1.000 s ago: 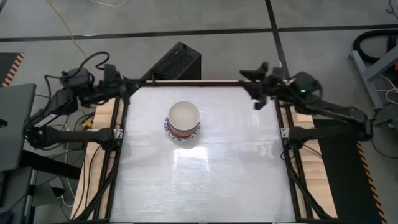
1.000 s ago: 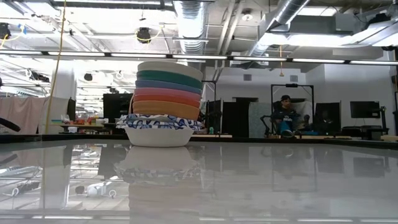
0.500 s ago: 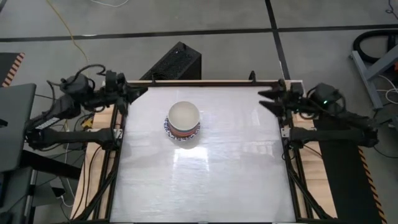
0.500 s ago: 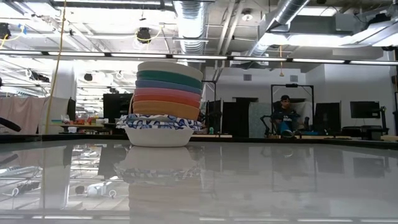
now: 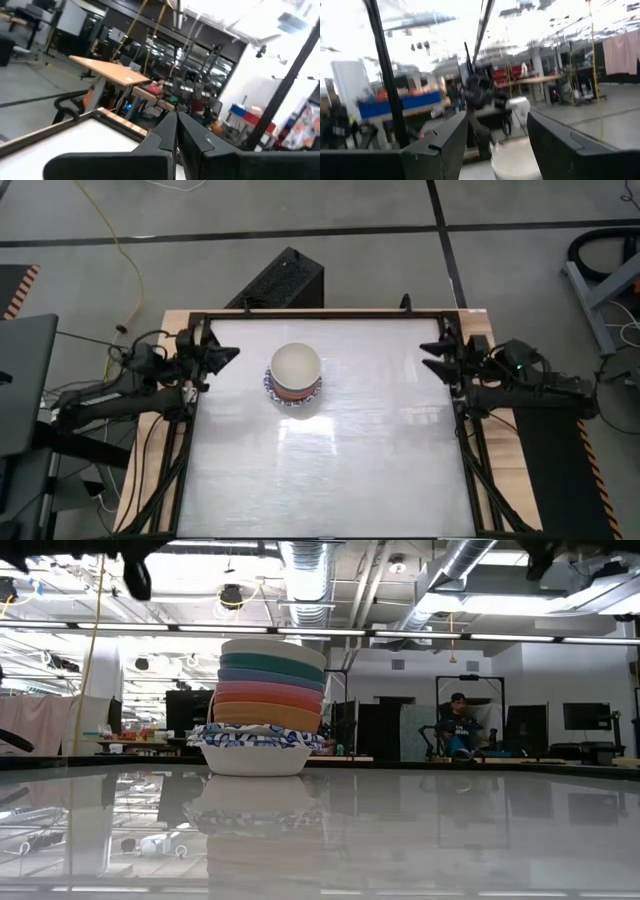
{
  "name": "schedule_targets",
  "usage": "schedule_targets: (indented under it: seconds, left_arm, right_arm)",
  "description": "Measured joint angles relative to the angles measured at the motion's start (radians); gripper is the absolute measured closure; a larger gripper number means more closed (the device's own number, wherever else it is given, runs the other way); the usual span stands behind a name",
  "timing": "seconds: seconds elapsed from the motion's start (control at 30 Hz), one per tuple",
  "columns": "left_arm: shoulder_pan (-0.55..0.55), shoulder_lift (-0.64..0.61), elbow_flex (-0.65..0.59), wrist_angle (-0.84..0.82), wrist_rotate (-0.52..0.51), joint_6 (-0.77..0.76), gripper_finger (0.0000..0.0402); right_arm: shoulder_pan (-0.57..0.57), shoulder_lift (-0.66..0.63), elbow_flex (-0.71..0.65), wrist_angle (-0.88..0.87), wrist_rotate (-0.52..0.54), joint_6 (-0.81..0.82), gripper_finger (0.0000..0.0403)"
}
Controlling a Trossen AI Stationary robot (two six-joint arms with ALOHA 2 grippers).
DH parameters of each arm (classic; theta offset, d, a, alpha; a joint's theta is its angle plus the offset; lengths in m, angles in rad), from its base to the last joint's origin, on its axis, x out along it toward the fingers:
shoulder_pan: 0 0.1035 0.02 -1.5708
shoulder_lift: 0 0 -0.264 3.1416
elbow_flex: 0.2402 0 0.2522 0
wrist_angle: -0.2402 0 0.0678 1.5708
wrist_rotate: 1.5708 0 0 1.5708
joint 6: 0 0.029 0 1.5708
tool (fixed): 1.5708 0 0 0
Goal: Nest bowls inside each other
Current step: Return to Home Position
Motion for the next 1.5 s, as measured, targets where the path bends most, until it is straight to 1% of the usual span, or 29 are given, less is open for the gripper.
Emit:
schedule_targets:
  seconds: [0.07, 0.23, 0.37, 0.43, 0.6, 0.73, 0.83, 0.93, 1.07, 1.13, 1.33, 1.5]
  left_arm:
    - [0.0, -0.042, -0.043, 0.015, -0.019, -0.016, 0.0401]
    - [0.0, -0.137, -0.122, 0.031, -0.028, -0.005, 0.0401]
    - [-0.009, -0.174, -0.2, 0.044, -0.026, -0.015, 0.0401]
    - [-0.024, -0.181, -0.236, 0.057, -0.027, -0.024, 0.0401]
    - [-0.076, -0.182, -0.31, 0.066, -0.035, -0.033, 0.0401]
    - [-0.125, -0.183, -0.368, 0.141, -0.039, -0.02, 0.0401]
    - [-0.167, -0.182, -0.401, 0.174, -0.097, -0.016, 0.0401]
    - [-0.216, -0.183, -0.4, 0.159, -0.162, 0.025, 0.0401]
    - [-0.281, -0.182, -0.401, 0.159, -0.202, 0.092, 0.0401]
    - [-0.307, -0.182, -0.401, 0.161, -0.212, 0.118, 0.0401]
    - [-0.343, -0.189, -0.401, 0.17, -0.204, 0.19, 0.0401]
    - [-0.343, -0.189, -0.401, 0.13, -0.126, 0.249, 0.0401]
  right_arm:
    - [0.0, -0.056, -0.037, -0.028, 0.0, -0.012, 0.0175]
    - [-0.002, -0.213, -0.14, -0.018, 0.0, -0.008, 0.0175]
    - [-0.002, -0.3, -0.232, -0.028, 0.0, 0.025, 0.0175]
    - [-0.002, -0.299, -0.258, 0.003, 0.0, 0.032, 0.0175]
    - [-0.008, -0.3, -0.337, 0.006, 0.0, 0.054, 0.0175]
    - [-0.008, -0.3, -0.394, 0.068, 0.0, 0.06, 0.0175]
    - [-0.008, -0.299, -0.447, 0.119, 0.0, 0.063, 0.0175]
    - [-0.008, -0.3, -0.449, 0.124, -0.001, 0.051, 0.0175]
    - [-0.008, -0.3, -0.449, 0.127, -0.002, -0.007, 0.0175]
    - [-0.009, -0.3, -0.449, 0.125, -0.001, -0.01, 0.0175]
    - [-0.009, -0.3, -0.449, 0.111, 0.0, -0.032, 0.0175]
    - [-0.009, -0.3, -0.449, 0.112, 0.0, -0.123, 0.0175]
